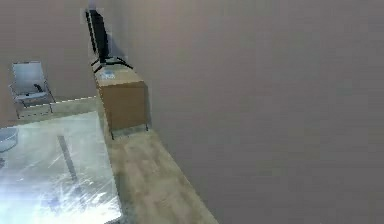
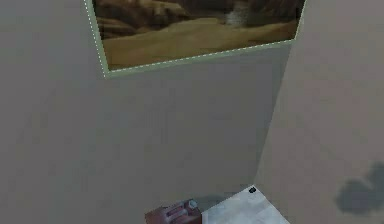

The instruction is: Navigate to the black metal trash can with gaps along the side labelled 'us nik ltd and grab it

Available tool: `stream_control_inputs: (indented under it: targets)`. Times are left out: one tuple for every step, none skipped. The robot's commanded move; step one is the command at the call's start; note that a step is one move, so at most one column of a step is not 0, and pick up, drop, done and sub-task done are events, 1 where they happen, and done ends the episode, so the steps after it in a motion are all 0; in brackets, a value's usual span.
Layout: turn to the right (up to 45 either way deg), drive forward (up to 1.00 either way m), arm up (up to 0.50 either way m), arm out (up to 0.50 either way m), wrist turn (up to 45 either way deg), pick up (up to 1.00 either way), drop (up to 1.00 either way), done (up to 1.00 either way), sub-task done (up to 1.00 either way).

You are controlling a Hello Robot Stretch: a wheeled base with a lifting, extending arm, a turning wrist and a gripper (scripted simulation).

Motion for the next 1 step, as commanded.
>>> stream_control_inputs:
  targets:
    - [6.0,0.00,0.00,0.00,0.0,0.00,0.00,0.00,0.00]
